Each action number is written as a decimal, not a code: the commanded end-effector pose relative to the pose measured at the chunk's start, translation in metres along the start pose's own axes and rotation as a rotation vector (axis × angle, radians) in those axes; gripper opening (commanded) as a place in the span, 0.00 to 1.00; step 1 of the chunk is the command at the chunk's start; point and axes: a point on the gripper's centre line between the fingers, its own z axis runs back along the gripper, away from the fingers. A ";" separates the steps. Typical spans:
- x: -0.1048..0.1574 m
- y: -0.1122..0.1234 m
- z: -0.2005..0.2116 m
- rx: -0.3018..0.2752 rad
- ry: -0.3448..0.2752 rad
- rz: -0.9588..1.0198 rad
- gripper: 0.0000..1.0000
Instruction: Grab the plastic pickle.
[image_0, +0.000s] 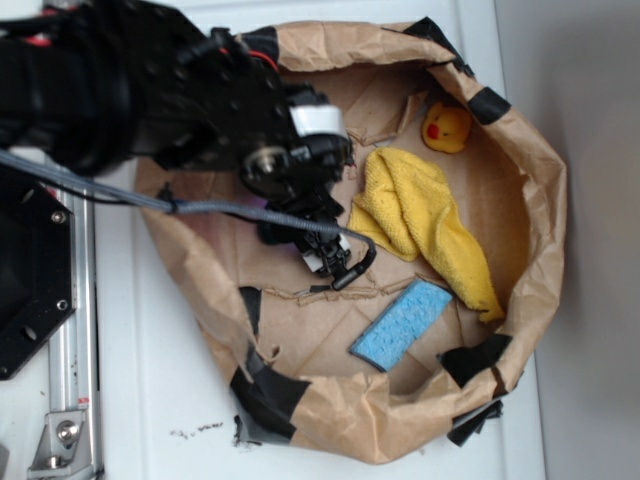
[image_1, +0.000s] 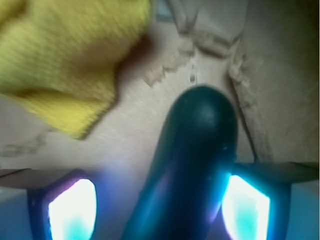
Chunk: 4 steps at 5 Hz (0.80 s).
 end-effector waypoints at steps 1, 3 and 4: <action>0.001 0.004 0.001 0.005 -0.020 -0.050 0.00; 0.014 -0.012 0.076 -0.111 -0.161 -0.267 0.00; 0.014 -0.031 0.125 -0.196 -0.109 -0.502 0.00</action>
